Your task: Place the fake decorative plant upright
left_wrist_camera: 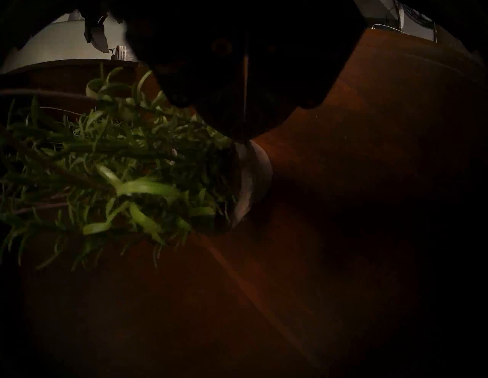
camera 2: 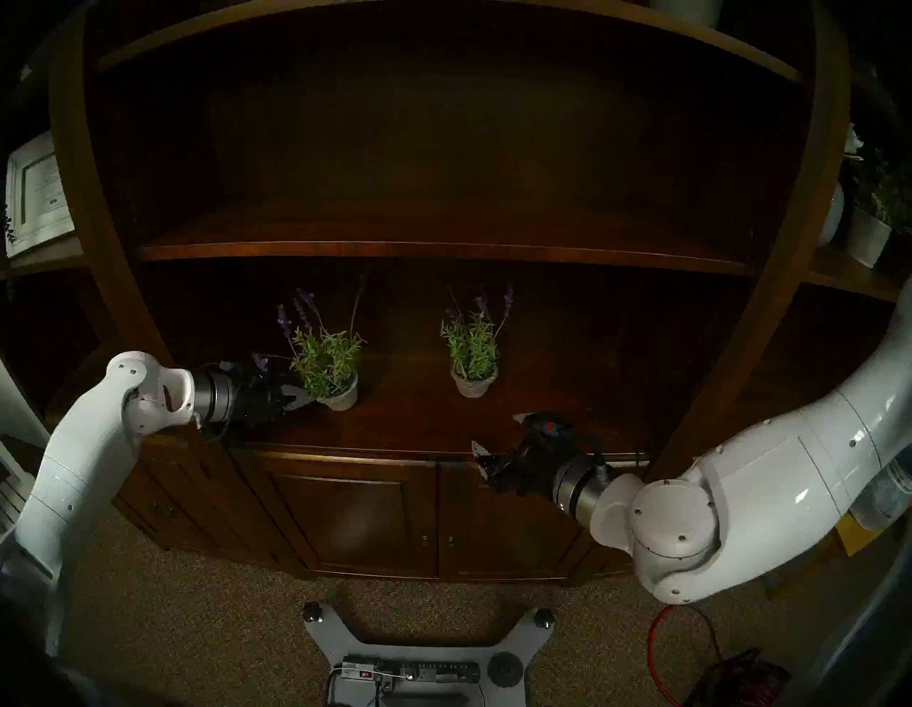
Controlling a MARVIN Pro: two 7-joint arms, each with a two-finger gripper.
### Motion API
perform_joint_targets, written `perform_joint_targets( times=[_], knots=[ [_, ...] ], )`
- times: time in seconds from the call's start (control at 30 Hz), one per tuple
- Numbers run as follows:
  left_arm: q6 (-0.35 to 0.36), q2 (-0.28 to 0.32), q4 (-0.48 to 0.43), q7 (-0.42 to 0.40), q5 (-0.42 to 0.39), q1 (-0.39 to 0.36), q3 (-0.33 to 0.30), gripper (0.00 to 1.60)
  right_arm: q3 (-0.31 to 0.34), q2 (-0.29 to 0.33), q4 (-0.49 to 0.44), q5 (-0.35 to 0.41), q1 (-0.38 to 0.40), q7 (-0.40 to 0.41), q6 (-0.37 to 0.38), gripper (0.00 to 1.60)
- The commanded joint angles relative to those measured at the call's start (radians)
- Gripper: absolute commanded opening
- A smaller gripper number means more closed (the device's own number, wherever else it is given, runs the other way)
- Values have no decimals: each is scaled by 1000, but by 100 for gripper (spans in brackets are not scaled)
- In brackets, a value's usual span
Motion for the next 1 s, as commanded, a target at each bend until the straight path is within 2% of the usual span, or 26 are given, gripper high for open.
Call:
perform_joint_targets(
  times=[0.0,0.5,0.73,0.77,0.97],
  knots=[
    [3,-8,-17,3,-13,-62,-11,0,15,-2,1,-8,14,2,-8,160],
    [12,-16,-30,20,-16,-57,-16,0,15,-2,1,-9,14,2,-8,160],
    [13,14,-142,23,-51,31,-52,0,15,-2,1,-8,14,2,-8,160],
    [33,15,-137,6,-53,28,-49,0,15,-2,1,-8,14,2,-7,160],
    [76,50,-235,-23,-96,86,-93,0,15,-3,1,-6,14,2,-6,160]
  ],
)
